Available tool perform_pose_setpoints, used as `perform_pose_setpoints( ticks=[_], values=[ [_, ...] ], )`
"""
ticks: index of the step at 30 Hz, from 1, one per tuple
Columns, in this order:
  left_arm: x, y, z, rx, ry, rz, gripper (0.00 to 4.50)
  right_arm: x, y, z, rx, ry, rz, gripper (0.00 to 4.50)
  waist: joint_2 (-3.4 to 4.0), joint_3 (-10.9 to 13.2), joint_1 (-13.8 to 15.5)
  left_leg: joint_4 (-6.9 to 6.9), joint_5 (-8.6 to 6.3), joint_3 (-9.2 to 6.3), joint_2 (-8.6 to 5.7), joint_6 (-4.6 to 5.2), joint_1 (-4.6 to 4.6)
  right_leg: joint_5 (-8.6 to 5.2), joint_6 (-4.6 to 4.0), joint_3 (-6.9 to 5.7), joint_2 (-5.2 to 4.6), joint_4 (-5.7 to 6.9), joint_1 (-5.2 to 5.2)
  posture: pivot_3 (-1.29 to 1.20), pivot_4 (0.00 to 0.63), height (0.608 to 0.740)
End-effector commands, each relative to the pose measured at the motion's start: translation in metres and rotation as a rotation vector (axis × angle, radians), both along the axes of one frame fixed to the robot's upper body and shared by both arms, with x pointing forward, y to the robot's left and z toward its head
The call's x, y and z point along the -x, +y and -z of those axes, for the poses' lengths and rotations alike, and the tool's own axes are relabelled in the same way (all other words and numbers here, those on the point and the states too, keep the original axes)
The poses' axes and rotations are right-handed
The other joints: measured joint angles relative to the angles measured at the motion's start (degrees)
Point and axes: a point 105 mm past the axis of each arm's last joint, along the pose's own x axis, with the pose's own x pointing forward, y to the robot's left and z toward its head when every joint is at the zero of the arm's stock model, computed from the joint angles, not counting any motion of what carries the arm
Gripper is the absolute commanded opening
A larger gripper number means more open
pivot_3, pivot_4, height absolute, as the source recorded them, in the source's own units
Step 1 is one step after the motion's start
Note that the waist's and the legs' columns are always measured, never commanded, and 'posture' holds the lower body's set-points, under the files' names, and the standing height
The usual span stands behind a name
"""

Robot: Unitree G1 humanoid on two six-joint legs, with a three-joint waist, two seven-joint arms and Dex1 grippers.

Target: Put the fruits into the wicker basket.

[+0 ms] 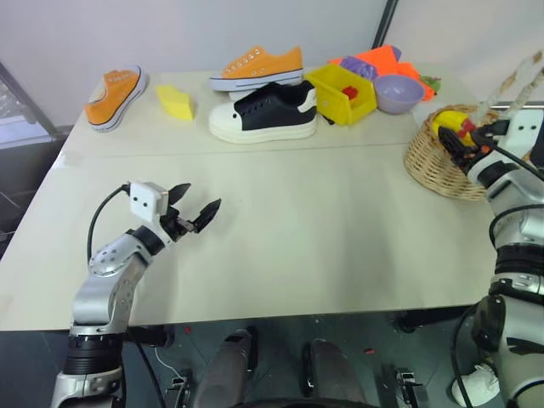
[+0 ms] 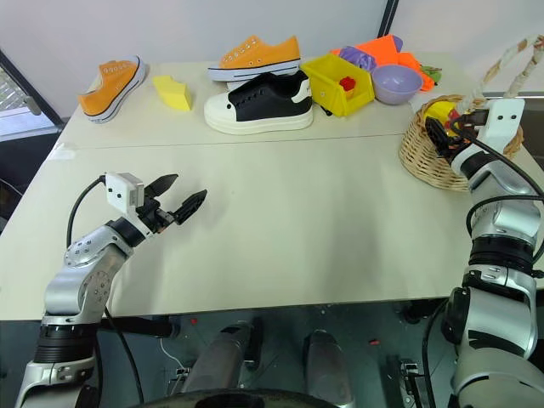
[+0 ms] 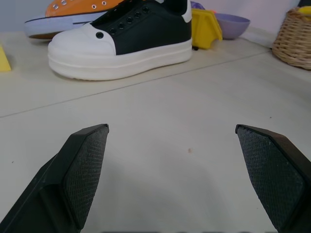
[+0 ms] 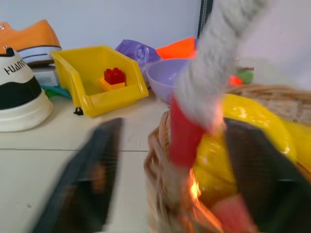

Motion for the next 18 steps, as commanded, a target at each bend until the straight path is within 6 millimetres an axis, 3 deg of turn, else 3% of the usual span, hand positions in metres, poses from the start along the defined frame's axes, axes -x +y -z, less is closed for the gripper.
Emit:
perform_pose_setpoints(
  ticks=[1,3,7,13,18],
  values=[
    [0.001,-0.003,-0.012,-0.005,-0.049,0.015,4.5,0.027,-0.015,-0.034,0.124,-0.119,0.067,3.79,0.0,0.0,0.2,0.0,0.0,-0.01,-0.01,0.0,-0.02,0.0,0.0,-0.01,-0.01,-0.01,0.0,0.0,0.15,0.74],
    [0.001,-0.002,-0.012,-0.007,-0.047,0.015,4.5,0.041,-0.017,-0.038,0.17,-0.135,0.079,3.79,0.0,0.0,0.1,0.0,0.0,-0.02,-0.03,0.0,-0.03,0.0,0.0,-0.01,-0.03,-0.01,0.0,0.0,0.15,0.74],
    [0.004,0.003,-0.009,-0.015,-0.038,0.009,4.5,0.068,0.0,-0.037,0.252,-0.125,-0.009,3.79,0.02,0.0,-0.2,0.0,-0.01,-0.02,-0.02,0.01,-0.01,0.0,0.0,0.01,-0.03,0.02,-0.01,0.0,0.15,0.74],
    [0.013,0.024,0.003,-0.05,0.021,-0.047,4.5,0.109,0.082,0.003,0.27,0.055,-0.461,3.79,0.07,0.0,-0.6,-0.05,-0.02,-0.04,0.09,0.01,0.05,-0.11,-0.17,0.03,0.03,0.06,-0.02,0.0,0.15,0.74],
    [0.026,0.049,0.023,-0.123,0.094,-0.13,4.5,0.095,0.109,0.037,0.187,0.117,-0.515,3.79,-0.01,-0.1,-1.1,-0.02,-0.12,-0.06,0.08,-0.13,0.04,-0.13,-0.21,0.05,-0.04,-0.06,0.04,0.0,0.15,0.74]
  ],
)
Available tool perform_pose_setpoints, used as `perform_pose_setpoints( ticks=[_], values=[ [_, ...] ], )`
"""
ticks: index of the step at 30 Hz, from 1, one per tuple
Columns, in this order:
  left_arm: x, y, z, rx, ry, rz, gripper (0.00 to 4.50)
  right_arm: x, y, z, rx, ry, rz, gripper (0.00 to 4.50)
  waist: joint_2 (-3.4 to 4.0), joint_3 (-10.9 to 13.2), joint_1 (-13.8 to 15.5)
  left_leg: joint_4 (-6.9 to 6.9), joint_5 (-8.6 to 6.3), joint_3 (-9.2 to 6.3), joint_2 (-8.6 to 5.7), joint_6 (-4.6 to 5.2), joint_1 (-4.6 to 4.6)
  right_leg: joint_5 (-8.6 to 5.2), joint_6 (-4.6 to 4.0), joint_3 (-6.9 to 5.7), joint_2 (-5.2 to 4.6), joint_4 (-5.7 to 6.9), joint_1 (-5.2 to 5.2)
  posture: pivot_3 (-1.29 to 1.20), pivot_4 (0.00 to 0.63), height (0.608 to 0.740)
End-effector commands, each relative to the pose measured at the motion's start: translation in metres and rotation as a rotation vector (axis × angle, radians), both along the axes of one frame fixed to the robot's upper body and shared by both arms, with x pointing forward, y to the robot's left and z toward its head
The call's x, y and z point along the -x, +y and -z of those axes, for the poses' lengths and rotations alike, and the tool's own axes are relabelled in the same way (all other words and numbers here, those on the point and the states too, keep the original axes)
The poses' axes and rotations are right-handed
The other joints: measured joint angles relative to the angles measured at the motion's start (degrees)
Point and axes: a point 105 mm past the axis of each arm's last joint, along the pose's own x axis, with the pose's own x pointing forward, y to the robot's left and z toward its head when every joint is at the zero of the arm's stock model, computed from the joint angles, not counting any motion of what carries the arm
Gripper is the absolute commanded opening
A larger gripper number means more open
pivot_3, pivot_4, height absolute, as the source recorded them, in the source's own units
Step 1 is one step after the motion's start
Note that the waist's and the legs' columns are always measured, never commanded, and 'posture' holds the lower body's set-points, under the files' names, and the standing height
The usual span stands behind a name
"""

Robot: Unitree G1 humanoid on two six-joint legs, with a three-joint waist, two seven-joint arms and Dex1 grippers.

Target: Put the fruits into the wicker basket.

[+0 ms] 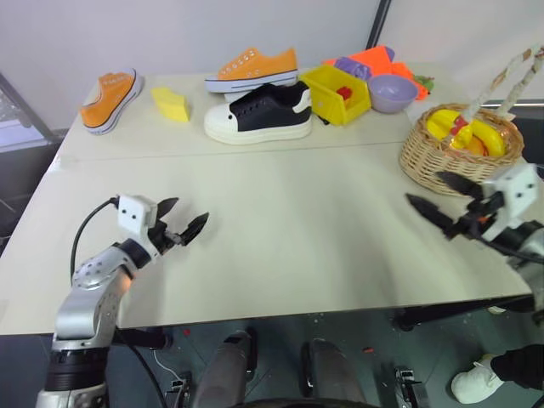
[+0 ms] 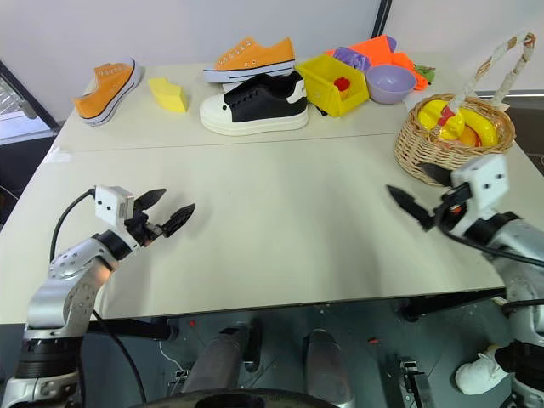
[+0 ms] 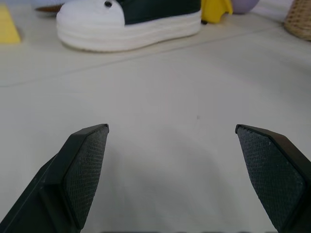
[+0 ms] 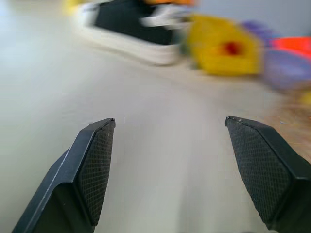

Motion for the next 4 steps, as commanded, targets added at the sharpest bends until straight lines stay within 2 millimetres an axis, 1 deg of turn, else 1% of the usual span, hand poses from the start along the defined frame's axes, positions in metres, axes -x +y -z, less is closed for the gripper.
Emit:
perform_pose_setpoints(
  ticks=[1,4],
  values=[
    [0.007,0.017,-0.004,-0.049,-0.021,-0.059,4.5,-0.011,0.015,0.008,-0.042,-0.008,-0.016,3.79,-0.01,0.0,-0.2,0.0,-0.01,0.0,0.0,0.0,-0.01,0.0,0.0,0.0,-0.01,-0.03,-0.02,0.0,0.15,0.74],
    [0.015,0.025,-0.002,-0.072,-0.015,-0.098,4.5,-0.019,0.024,0.022,-0.061,0.017,-0.043,3.79,-0.01,0.0,-0.1,-0.02,-0.02,0.0,-0.04,0.01,-0.06,0.0,0.0,-0.03,-0.06,-0.11,-0.18,0.0,0.15,0.74]
  ],
)
